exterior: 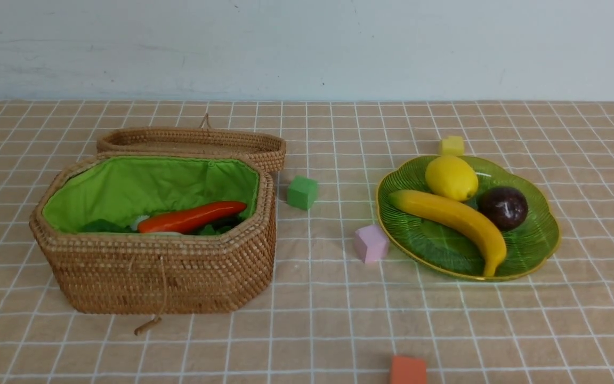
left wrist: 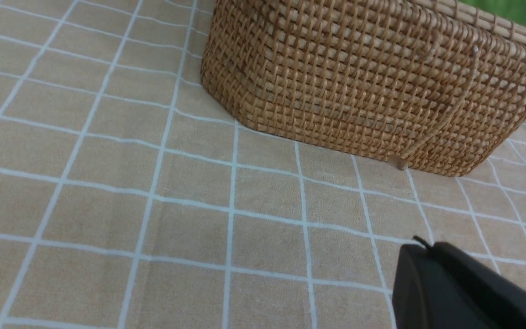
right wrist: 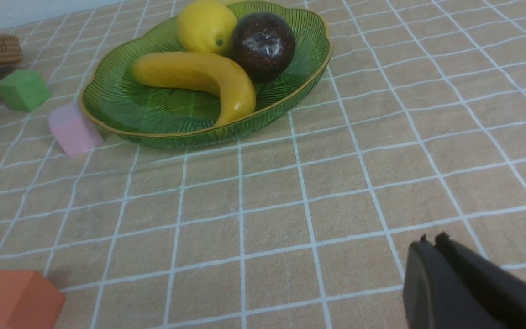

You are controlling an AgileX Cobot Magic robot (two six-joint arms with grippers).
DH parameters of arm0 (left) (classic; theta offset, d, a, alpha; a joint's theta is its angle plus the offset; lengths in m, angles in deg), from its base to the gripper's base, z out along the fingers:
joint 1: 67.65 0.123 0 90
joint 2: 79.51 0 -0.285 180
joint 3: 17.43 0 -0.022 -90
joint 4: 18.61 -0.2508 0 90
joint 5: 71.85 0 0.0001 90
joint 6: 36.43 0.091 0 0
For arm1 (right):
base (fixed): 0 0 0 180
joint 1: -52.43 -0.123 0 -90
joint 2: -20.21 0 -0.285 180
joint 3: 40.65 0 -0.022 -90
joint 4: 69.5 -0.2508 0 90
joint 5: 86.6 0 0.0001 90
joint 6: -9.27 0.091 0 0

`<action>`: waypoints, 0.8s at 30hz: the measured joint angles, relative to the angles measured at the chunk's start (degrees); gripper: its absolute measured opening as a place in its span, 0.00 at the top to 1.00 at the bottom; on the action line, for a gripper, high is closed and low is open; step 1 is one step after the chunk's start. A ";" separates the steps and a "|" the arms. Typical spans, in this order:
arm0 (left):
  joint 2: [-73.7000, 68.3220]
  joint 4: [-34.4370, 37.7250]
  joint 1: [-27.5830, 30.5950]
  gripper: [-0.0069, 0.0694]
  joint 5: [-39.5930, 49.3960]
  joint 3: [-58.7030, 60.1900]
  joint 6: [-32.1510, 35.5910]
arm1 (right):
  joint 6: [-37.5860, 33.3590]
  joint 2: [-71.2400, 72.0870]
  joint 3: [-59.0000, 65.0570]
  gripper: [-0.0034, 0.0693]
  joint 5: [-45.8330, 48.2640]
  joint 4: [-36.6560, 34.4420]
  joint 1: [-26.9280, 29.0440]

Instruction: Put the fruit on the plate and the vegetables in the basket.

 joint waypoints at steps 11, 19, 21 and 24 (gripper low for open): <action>0.00 0.06 0.00 0.93 0.00 0.00 -0.02 | 0.02 0.00 0.00 0.91 0.00 0.00 0.00; 0.00 0.13 0.00 0.93 0.00 0.00 -0.13 | 0.07 0.00 0.00 0.90 0.00 0.00 0.00; 0.00 0.13 0.00 0.93 0.00 0.00 -0.13 | 0.07 0.00 0.00 0.90 0.00 0.00 0.00; 0.00 0.13 0.00 0.93 0.00 0.00 -0.15 | 0.07 0.00 0.00 0.89 0.00 0.00 0.00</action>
